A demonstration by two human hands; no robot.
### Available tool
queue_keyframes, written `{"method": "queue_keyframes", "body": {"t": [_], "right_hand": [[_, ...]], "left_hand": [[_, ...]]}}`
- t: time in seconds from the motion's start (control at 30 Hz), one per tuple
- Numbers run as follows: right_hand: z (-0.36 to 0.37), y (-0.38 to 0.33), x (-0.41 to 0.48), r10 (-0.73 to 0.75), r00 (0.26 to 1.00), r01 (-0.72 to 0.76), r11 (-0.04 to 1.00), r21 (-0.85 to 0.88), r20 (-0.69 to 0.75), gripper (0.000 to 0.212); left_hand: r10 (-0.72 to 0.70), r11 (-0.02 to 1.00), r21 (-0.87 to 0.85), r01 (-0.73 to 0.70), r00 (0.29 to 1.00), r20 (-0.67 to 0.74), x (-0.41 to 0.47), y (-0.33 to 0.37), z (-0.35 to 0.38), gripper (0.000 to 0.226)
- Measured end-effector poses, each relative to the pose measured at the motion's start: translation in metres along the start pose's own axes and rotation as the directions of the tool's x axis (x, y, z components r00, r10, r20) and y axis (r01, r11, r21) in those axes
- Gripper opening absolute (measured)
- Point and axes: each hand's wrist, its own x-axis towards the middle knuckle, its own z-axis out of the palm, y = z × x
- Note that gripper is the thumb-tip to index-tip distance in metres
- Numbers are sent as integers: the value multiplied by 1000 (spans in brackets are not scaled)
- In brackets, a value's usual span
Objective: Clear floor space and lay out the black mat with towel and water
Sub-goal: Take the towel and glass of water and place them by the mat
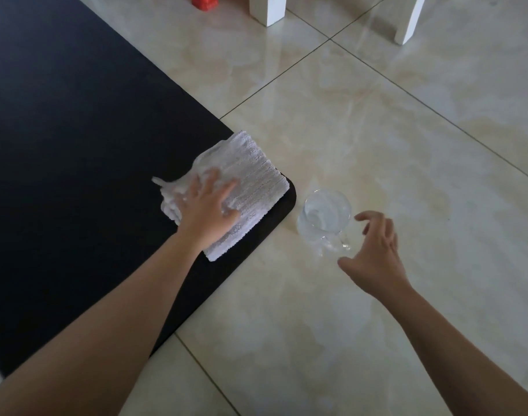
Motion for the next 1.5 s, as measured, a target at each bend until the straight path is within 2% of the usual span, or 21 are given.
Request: {"method": "queue_keyframes", "body": {"t": [0.07, 0.1, 0.17, 0.23, 0.3, 0.33, 0.37, 0.43, 0.5, 0.57, 0.63, 0.7, 0.77, 0.87, 0.97, 1.07, 1.2, 1.3, 1.5], "right_hand": [[-13, -14, -11, -139, 967, 152, 988, 42, -214, 68], [-18, -26, -15, -241, 919, 264, 964, 35, -312, 67], [-18, -57, -19, -403, 837, 451, 891, 49, -370, 55], [1, -92, -21, -455, 859, 502, 837, 218, -233, 37], [32, -119, -27, -425, 901, 370, 856, 361, 83, 25], [50, -127, -32, -409, 875, 314, 887, 338, 259, 22], [69, -131, -37, -421, 820, 331, 902, 277, 388, 24], [104, -133, -46, -513, 697, 499, 849, 174, 501, 34], [135, -137, -53, -611, 552, 692, 716, 97, 567, 50], [163, -141, -59, -609, 408, 846, 532, -32, 680, 72], [183, -145, -66, -542, 327, 939, 278, -202, 774, 90], [193, -148, -72, -499, 285, 957, 92, -276, 818, 93], [198, -155, -74, -462, 286, 950, 22, -312, 839, 89], [201, -161, -71, -425, 322, 938, 21, -346, 846, 90], [205, -155, -76, -441, 318, 940, 28, -341, 839, 72], [210, -152, -77, -494, 343, 930, 59, -363, 799, 57], [224, -140, -80, -551, 388, 902, 64, -426, 739, 56], [232, -127, -82, -582, 397, 889, 53, -454, 710, 58], [227, -116, -80, -562, 411, 905, 153, -397, 718, 60]], "left_hand": [[16, 1000, 17, -18, 997, 82, -1, -1, 0, 63], [28, 999, 29, -30, 995, 93, -1, -4, -1, 62], [44, 998, 31, -47, 995, 88, -3, -12, -6, 62], [34, 999, -15, -34, 999, 12, -11, -25, -11, 62], [-15, 995, -99, 3, 993, -121, -30, -43, -16, 62], [-48, 991, -131, 25, 982, -180, -43, -54, -17, 62], [-83, 987, -156, 50, 973, -215, -59, -66, -16, 62], [-145, 977, -175, 118, 977, -153, -91, -87, -10, 65], [-204, 973, -104, 207, 978, 40, -123, -107, -2, 72], [-241, 970, 24, 243, 938, 250, -151, -123, 3, 82], [-246, 969, 97, 226, 893, 377, -177, -132, 7, 93], [-244, 970, 120, 213, 874, 420, -195, -133, 11, 103], [-253, 967, 131, 217, 870, 424, -204, -131, 14, 111], [-255, 963, 187, 193, 876, 410, -205, -126, 17, 110], [-258, 955, 246, 169, 882, 395, -204, -115, 20, 101], [-272, 940, 297, 167, 893, 359, -203, -111, 21, 83], [-312, 904, 400, 154, 877, 366, -213, -106, 27, 78], [-353, 899, 395, 190, 848, 396, -221, -95, 33, 80], [-352, 910, 354, 217, 855, 380, -223, -86, 44, 79]]}}
